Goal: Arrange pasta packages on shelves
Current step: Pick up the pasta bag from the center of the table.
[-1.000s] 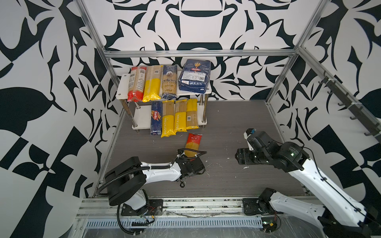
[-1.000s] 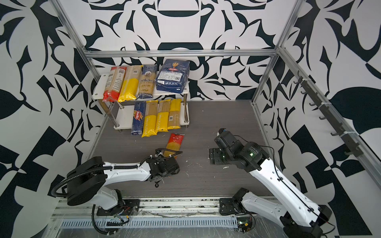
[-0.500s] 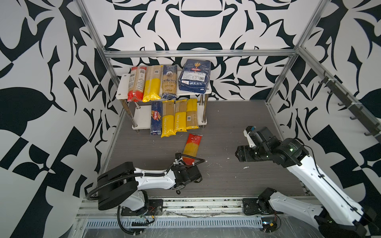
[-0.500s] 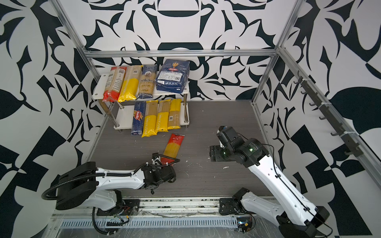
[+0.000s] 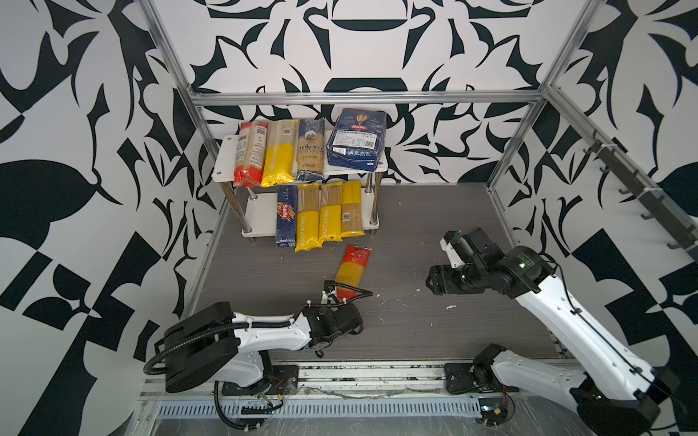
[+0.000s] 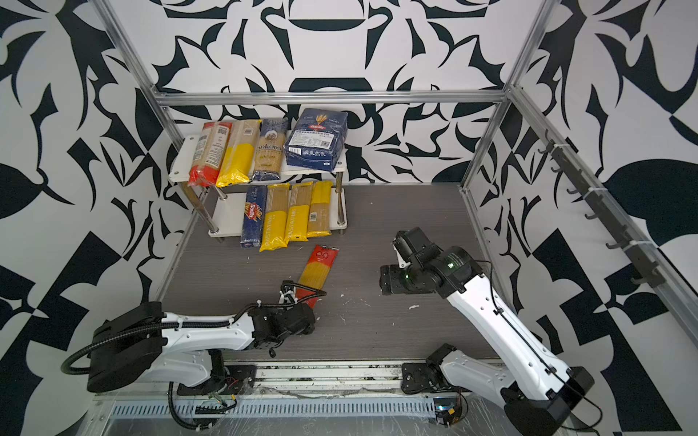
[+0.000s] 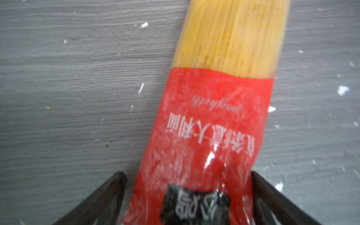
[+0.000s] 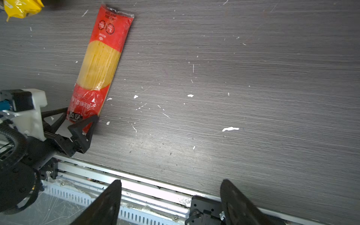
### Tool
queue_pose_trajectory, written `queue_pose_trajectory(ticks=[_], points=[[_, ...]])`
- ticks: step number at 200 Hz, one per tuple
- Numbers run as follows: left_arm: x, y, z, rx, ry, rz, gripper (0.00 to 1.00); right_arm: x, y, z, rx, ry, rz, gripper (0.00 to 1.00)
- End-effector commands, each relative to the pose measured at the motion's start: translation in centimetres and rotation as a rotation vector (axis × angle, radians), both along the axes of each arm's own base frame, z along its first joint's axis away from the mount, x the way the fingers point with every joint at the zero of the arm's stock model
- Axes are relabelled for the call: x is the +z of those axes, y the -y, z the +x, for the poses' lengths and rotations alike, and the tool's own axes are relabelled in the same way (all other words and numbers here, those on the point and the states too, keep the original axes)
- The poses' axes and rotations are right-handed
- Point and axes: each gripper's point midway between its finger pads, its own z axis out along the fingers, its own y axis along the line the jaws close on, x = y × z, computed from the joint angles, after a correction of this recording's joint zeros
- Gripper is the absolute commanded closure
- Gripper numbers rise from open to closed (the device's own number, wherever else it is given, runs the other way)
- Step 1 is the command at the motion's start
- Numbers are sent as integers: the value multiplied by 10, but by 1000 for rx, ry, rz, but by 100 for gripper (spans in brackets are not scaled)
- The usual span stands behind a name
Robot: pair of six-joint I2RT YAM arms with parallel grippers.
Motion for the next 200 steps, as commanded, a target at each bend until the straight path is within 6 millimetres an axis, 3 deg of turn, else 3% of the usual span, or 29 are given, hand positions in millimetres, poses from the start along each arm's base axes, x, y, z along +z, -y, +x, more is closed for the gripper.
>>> queue_pose_trajectory(ticks=[1,29,74,105,141,200], points=[[1,-3,-1,-65,7,11,1,18,-8,9,-2,48,50,18],[15,2,3,-95,36,-38,1,23,-12,16,-5,55,53,18],[21,10,12,-134,18,-91,1,26,-21,30,-7,65,68,17],[10,17,7,-178,-41,-57,1,26,-26,40,-9,75,67,17],[11,26,4,-212,-52,-90,1,26,-29,49,-7,73,63,17],[-32,24,-7,-230,-172,8,1,24,-29,57,-9,63,65,17]])
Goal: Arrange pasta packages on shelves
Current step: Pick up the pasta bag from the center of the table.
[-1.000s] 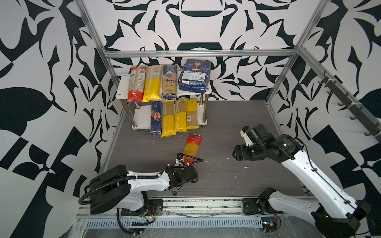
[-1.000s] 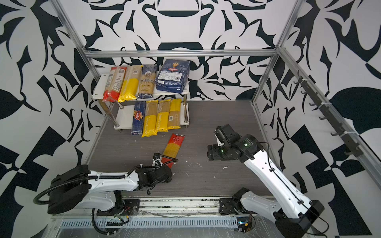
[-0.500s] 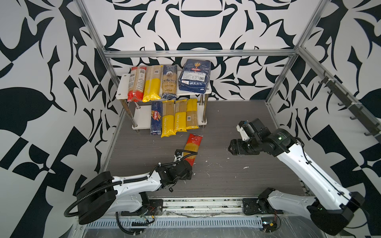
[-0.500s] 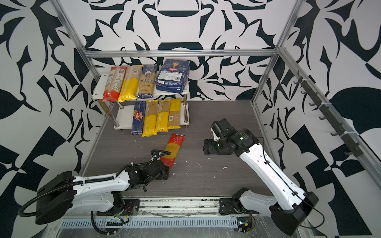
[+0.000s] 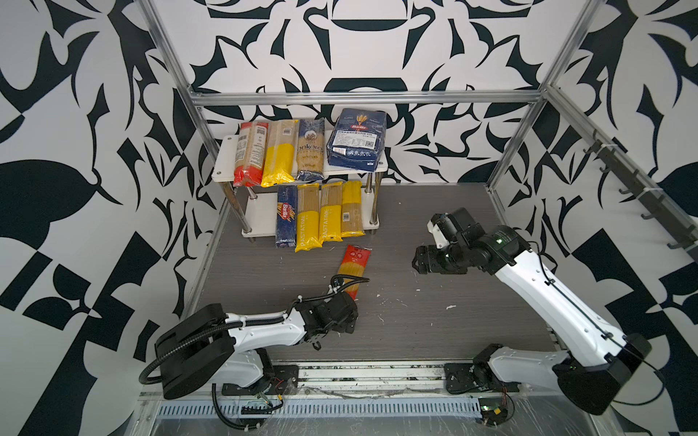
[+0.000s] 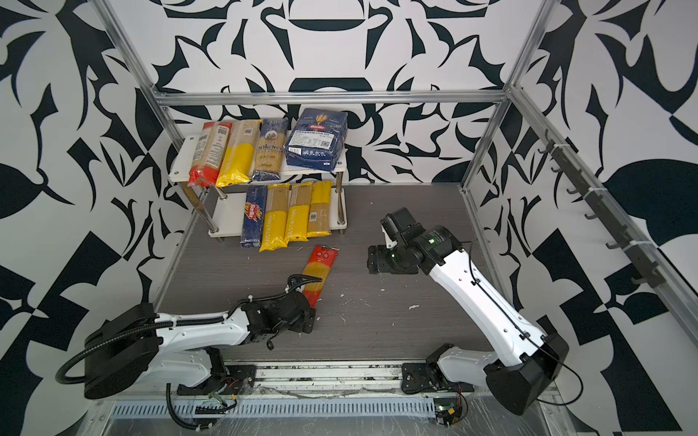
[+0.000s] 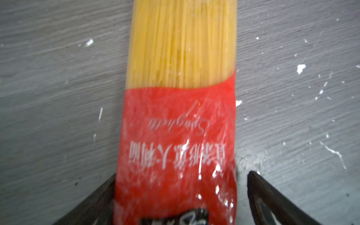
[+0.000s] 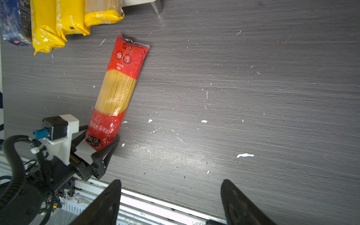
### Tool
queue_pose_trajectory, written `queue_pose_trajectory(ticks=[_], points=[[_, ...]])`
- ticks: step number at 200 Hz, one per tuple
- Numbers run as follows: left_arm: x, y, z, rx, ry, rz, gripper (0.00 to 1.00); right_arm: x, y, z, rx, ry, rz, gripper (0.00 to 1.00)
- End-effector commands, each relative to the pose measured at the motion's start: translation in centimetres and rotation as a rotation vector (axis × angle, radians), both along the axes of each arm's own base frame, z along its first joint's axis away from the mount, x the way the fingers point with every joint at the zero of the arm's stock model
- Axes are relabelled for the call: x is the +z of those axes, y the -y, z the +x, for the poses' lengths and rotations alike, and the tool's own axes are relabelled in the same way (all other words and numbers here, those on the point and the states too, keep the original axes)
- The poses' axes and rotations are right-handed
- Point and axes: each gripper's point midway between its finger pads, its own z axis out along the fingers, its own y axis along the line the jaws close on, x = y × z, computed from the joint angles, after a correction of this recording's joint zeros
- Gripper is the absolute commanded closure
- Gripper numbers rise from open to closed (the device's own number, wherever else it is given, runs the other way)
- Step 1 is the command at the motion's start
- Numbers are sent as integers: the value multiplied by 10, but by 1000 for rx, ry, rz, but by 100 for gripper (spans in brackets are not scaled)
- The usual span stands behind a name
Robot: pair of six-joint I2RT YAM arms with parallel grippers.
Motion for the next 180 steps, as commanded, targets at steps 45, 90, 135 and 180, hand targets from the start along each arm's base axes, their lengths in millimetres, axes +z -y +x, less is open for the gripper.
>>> queue_pose_trajectory(ticks=[45,90,135,180], points=[[-69,-6,-36,32,-221,50,1,18,5,4,3,36,23,17],[-86,-19,-67,109,-227,74,13,26,12,1,8,40,16,17],[-99,-19,-87,144,-228,104,59,29,10,0,33,35,21,17],[-91,-22,-86,196,-162,128,87,32,6,0,58,37,41,17]])
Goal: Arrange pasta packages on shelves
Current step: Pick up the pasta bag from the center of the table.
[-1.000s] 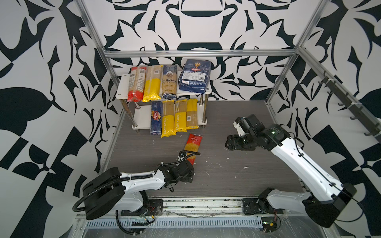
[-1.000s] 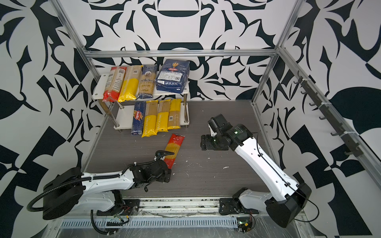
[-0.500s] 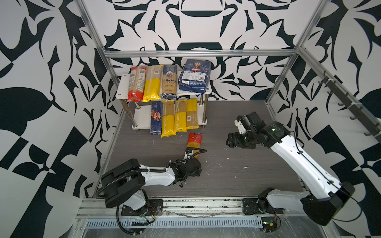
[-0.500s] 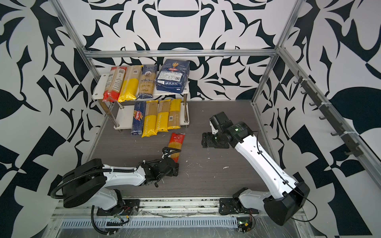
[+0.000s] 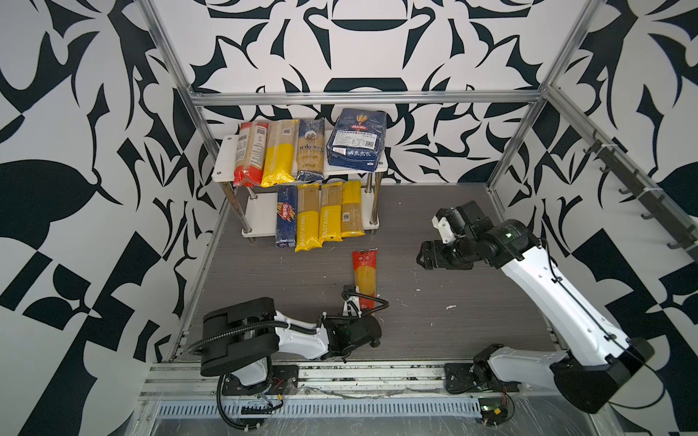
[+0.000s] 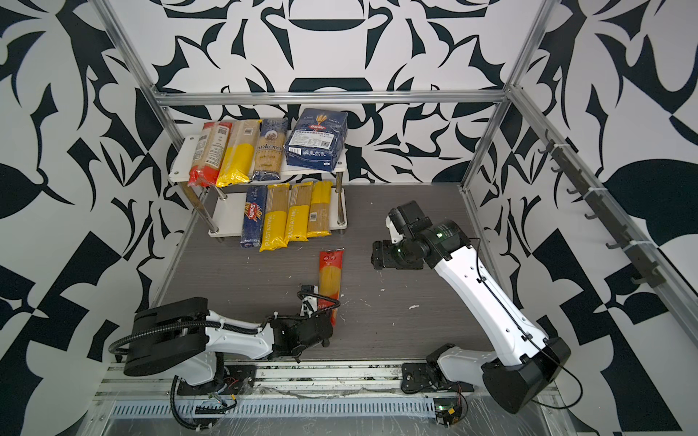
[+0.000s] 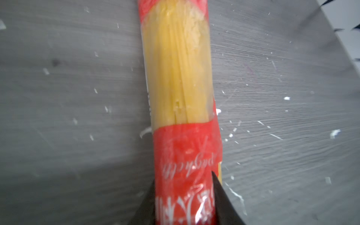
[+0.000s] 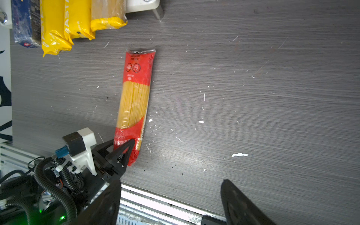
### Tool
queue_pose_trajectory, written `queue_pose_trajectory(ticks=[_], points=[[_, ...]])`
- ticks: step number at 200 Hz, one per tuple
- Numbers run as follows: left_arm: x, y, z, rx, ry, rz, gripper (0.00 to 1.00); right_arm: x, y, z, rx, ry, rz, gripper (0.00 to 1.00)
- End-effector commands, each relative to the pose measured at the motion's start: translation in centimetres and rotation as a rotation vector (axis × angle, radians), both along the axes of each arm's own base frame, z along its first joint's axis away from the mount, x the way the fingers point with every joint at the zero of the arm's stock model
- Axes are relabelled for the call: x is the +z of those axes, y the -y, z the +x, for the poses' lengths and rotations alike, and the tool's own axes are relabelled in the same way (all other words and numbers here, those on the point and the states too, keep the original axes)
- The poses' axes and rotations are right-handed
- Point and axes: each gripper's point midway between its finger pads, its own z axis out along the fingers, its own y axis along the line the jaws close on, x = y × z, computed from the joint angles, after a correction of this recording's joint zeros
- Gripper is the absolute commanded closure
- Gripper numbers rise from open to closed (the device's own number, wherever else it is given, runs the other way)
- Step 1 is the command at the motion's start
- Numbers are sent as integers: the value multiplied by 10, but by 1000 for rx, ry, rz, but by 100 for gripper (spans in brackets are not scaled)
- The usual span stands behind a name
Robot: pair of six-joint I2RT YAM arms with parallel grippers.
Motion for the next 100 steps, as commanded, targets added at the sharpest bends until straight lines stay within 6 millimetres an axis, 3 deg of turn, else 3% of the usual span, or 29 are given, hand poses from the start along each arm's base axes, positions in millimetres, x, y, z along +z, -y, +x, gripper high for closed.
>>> queue_pose_trajectory(ticks=[1,25,100], points=[[-85,-94,-63,-42,-320,422,88,16,-2,-1,26,36,26,17],[-70,-94,-54,-7,-266,434,100,19,-1,-1,35,47,28,17],[5,-116,-18,137,-29,477,100,23,-1,0,41,76,50,18]])
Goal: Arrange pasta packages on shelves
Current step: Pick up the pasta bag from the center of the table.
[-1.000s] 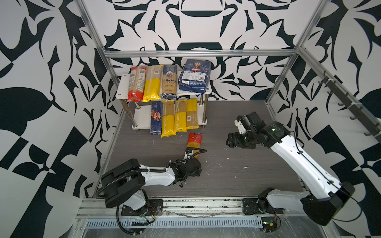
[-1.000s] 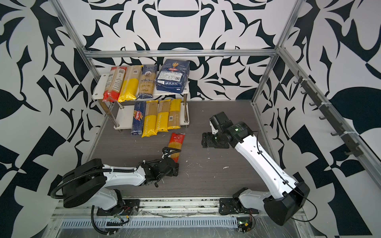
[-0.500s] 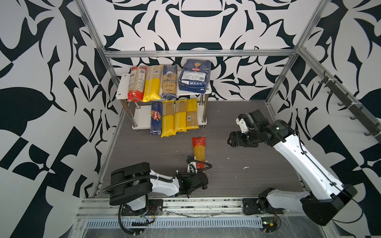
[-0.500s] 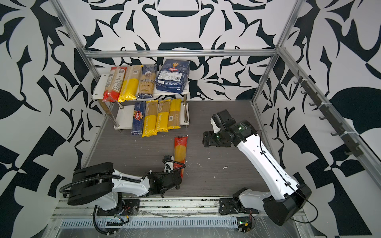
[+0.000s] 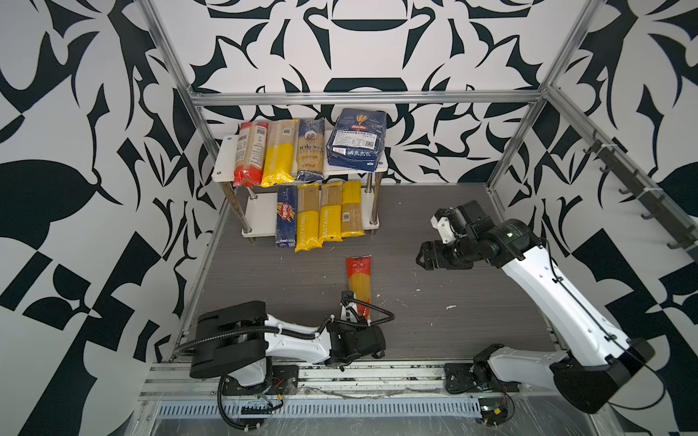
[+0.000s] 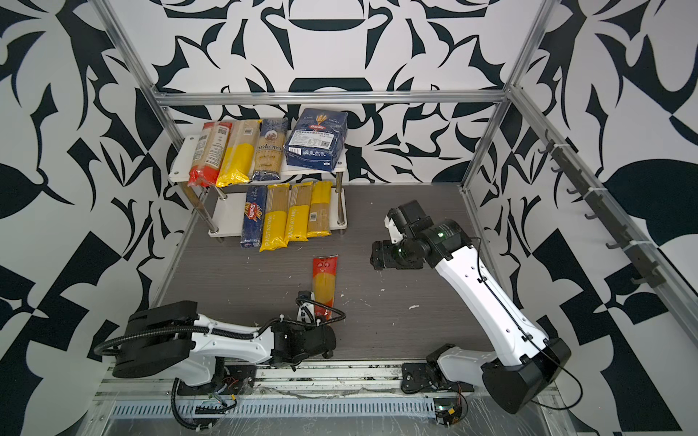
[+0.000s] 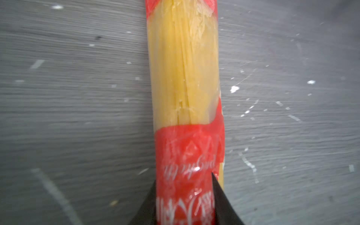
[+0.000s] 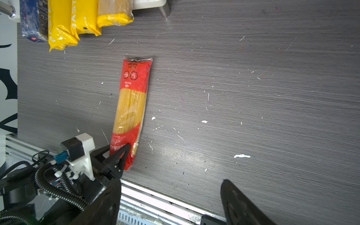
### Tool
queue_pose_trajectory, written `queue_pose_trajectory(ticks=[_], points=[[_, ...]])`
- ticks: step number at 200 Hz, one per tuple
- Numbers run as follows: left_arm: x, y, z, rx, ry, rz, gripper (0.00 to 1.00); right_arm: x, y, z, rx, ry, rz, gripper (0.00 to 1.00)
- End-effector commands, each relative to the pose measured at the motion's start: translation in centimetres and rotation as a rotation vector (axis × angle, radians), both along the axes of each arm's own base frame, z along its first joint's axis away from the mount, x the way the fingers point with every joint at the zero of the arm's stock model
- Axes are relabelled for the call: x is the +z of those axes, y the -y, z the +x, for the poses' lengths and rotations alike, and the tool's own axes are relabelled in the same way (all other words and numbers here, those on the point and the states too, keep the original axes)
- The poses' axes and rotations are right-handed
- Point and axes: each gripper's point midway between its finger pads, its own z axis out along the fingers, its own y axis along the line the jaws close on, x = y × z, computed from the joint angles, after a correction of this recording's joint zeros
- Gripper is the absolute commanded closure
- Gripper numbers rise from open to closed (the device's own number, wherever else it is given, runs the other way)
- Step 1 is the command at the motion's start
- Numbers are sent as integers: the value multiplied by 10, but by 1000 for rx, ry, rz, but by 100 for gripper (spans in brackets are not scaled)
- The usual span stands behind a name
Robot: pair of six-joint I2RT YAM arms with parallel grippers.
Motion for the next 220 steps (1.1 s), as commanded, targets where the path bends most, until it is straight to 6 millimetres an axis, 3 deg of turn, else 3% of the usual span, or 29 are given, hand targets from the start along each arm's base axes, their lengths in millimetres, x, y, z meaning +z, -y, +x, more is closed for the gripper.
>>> queue_pose_trajectory(ticks=[1,61,146,220], points=[[-8,-82,-3,66,2,316,100,21,0,1,15,72,38,18],[46,-85,15,52,175,230,100,22,1,9,5,88,56,17],[86,-85,19,9,247,119,100,27,-4,23,3,92,73,17],[137,-81,27,-30,352,102,100,32,-9,31,8,99,89,17]])
